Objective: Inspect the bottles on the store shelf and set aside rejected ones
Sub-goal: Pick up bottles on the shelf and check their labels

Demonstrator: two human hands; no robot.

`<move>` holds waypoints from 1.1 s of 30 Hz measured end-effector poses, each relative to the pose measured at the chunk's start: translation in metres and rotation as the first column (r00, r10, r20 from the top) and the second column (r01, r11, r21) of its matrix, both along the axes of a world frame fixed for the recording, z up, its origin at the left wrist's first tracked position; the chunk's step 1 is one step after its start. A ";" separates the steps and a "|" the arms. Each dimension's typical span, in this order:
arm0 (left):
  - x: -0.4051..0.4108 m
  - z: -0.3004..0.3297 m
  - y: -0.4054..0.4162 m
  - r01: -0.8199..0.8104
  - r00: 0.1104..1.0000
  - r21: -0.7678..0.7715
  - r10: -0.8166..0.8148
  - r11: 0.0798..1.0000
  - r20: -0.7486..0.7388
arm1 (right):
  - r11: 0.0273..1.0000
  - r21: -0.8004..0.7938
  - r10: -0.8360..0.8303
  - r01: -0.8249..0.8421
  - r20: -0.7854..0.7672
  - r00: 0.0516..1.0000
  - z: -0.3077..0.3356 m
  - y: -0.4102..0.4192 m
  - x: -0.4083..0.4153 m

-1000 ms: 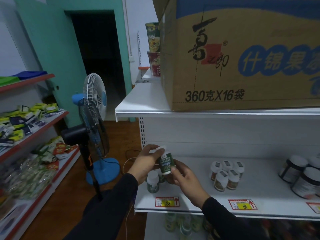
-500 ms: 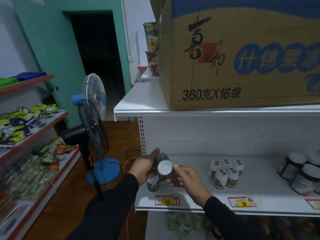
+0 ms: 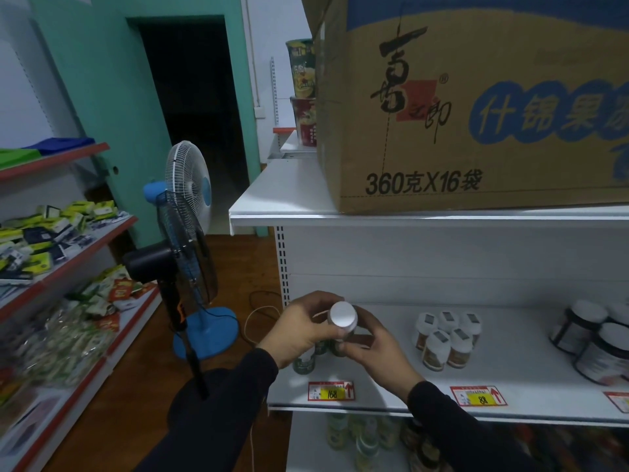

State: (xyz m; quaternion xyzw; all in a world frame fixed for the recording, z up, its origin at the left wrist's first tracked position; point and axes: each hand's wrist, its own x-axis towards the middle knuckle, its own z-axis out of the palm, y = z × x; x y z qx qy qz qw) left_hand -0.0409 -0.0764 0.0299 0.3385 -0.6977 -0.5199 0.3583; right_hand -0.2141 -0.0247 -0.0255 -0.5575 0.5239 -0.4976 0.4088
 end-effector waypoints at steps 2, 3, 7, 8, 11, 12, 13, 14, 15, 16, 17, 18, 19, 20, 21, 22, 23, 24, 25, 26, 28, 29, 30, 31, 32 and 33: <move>0.000 0.000 0.000 0.000 1.000 -0.016 0.000 1.000 0.016 | 1.000 -0.009 -0.013 0.013 -0.007 1.000 0.000 -0.001 0.000; 0.001 0.000 -0.001 -0.004 1.000 -0.032 0.005 0.999 0.031 | 1.000 -0.008 -0.018 0.018 -0.016 1.000 0.000 -0.001 0.000; 0.000 -0.001 -0.004 -0.067 0.986 -0.127 0.085 0.990 0.143 | 1.000 0.001 -0.030 0.031 -0.151 0.988 -0.002 -0.002 -0.002; 0.000 -0.003 -0.006 -0.092 0.975 -0.166 0.122 0.982 0.185 | 1.000 0.001 -0.029 0.030 -0.182 0.983 -0.003 -0.003 -0.003; -0.002 -0.006 -0.008 -0.125 0.929 -0.280 0.212 0.952 0.305 | 1.000 0.013 -0.023 0.027 -0.233 0.972 -0.010 -0.005 -0.004; -0.003 -0.007 -0.009 -0.126 0.916 -0.308 0.230 0.943 0.330 | 0.999 0.020 -0.020 0.026 -0.244 0.970 -0.013 -0.005 -0.004; -0.004 -0.009 -0.009 -0.125 0.905 -0.332 0.244 0.935 0.347 | 0.999 0.029 -0.016 0.024 -0.259 0.966 -0.015 -0.005 -0.005; -0.005 -0.011 -0.009 -0.125 0.897 -0.350 0.257 0.928 0.361 | 0.999 0.036 -0.010 0.021 -0.283 0.959 -0.018 -0.004 -0.005; -0.006 -0.014 -0.009 -0.125 0.888 -0.368 0.270 0.921 0.373 | 0.999 0.041 -0.008 0.022 -0.319 0.948 -0.021 -0.004 -0.006; -0.007 -0.017 -0.009 -0.123 0.877 -0.384 0.281 0.915 0.389 | 0.998 0.046 -0.012 0.030 -0.362 0.932 -0.025 -0.004 -0.007; -0.008 -0.021 -0.009 -0.115 0.866 -0.393 0.285 0.912 0.410 | 0.997 0.053 -0.024 0.050 -0.409 0.912 -0.030 -0.005 -0.009; -0.009 -0.026 -0.010 -0.103 0.855 -0.393 0.283 0.914 0.434 | 0.995 0.060 -0.041 0.077 -0.460 0.887 -0.035 -0.005 -0.012; -0.009 -0.032 -0.010 -0.092 0.844 -0.389 0.279 0.917 0.457 | 0.992 0.067 -0.059 0.107 -0.511 0.858 -0.041 -0.006 -0.015; -0.010 -0.038 -0.011 -0.086 0.832 -0.380 0.276 0.921 0.481 | 0.988 0.072 -0.072 0.134 -0.559 0.826 -0.047 -0.007 -0.018; -0.010 -0.043 -0.011 -0.084 0.818 -0.376 0.280 0.923 0.503 | 0.985 0.076 -0.078 0.154 -0.603 0.794 -0.054 -0.008 -0.022; -0.011 -0.049 -0.012 -0.084 0.800 -0.377 0.288 0.922 0.526 | 0.983 0.078 -0.075 0.164 -0.647 0.759 -0.061 -0.008 -0.025; -0.011 -0.054 -0.012 -0.079 0.781 -0.390 0.300 0.918 0.548 | 0.982 0.082 -0.066 0.169 -0.692 0.719 -0.067 -0.009 -0.028; -0.012 -0.057 -0.012 -0.068 0.760 -0.409 0.313 0.910 0.569 | 0.982 0.084 -0.055 0.171 -0.732 0.680 -0.072 -0.009 -0.031; -0.013 -0.060 -0.012 -0.052 0.739 -0.435 0.328 0.899 0.589 | 0.981 0.089 -0.044 0.171 -0.761 0.647 -0.077 -0.010 -0.033; -0.014 -0.063 -0.011 -0.035 0.717 -0.461 0.344 0.887 0.606 | 0.982 0.091 -0.035 0.168 -0.779 0.626 -0.082 -0.010 -0.034; -0.016 -0.069 -0.012 -0.009 0.684 -0.507 0.375 0.862 0.626 | 0.983 0.091 -0.021 0.159 -0.807 0.590 -0.091 -0.011 -0.036; -0.016 -0.072 -0.013 0.000 0.667 -0.522 0.389 0.853 0.636 | 0.984 0.089 -0.013 0.155 -0.829 0.559 -0.095 -0.012 -0.036; -0.016 -0.076 -0.014 0.004 0.648 -0.532 0.403 0.847 0.646 | 0.984 0.088 -0.006 0.155 -0.855 0.519 -0.099 -0.012 -0.035; -0.017 -0.079 -0.015 0.011 0.631 -0.543 0.415 0.840 0.656 | 0.983 0.089 0.002 0.160 -0.878 0.478 -0.102 -0.013 -0.035; -0.018 -0.081 -0.015 0.018 0.616 -0.552 0.426 0.834 0.663 | 0.981 0.098 0.013 0.167 -0.896 0.444 -0.105 -0.013 -0.034; -0.018 -0.083 -0.016 0.023 0.607 -0.563 0.436 0.826 0.665 | 0.979 0.107 0.025 0.174 -0.907 0.421 -0.108 -0.013 -0.033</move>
